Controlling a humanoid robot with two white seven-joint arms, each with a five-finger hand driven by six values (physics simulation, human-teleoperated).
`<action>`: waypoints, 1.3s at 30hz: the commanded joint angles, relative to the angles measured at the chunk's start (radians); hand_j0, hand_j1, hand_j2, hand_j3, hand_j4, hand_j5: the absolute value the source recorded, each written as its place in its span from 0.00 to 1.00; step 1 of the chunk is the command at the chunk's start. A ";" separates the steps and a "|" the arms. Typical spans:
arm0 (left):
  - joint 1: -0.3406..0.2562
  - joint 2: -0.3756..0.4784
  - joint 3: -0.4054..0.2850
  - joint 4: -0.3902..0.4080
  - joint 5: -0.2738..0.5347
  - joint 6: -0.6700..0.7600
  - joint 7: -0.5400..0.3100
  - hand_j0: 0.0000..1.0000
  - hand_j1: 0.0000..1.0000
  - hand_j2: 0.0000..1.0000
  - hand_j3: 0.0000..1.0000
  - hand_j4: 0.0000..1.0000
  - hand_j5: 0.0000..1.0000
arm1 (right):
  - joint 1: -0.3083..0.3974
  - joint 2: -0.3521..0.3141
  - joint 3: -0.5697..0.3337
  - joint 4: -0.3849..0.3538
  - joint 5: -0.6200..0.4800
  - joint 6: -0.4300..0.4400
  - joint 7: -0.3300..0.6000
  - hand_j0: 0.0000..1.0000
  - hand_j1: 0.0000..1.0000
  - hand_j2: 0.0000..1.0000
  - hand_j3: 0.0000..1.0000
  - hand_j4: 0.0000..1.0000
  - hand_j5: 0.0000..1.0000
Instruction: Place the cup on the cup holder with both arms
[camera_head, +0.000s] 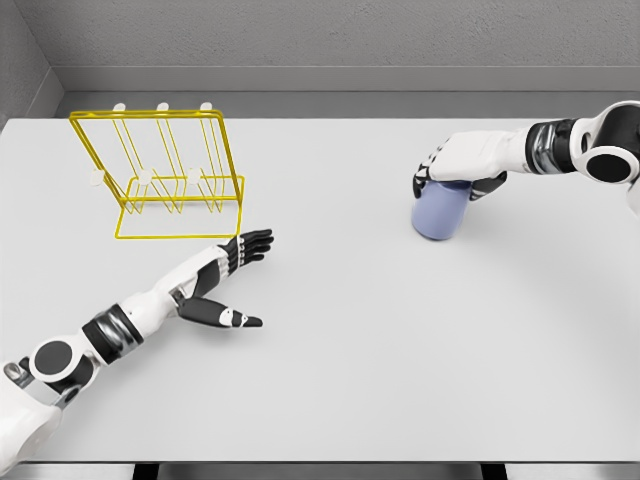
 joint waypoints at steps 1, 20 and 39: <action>0.000 0.002 0.001 0.000 0.004 0.000 0.000 1.00 1.00 1.00 1.00 1.00 1.00 | 0.000 -0.009 -0.001 -0.008 -0.004 0.002 -0.002 0.57 0.57 0.57 0.57 0.57 0.57; -0.006 0.002 0.001 0.008 0.004 0.000 0.000 1.00 1.00 1.00 1.00 1.00 1.00 | 0.074 -0.206 -0.032 -0.520 -0.002 0.002 -0.002 0.57 0.57 0.57 0.57 0.57 0.57; -0.017 -0.013 -0.002 0.020 0.002 0.003 0.001 1.00 1.00 1.00 1.00 1.00 1.00 | 0.091 -0.064 -0.026 -0.585 -0.011 0.002 -0.002 0.57 0.57 0.57 0.57 0.57 0.57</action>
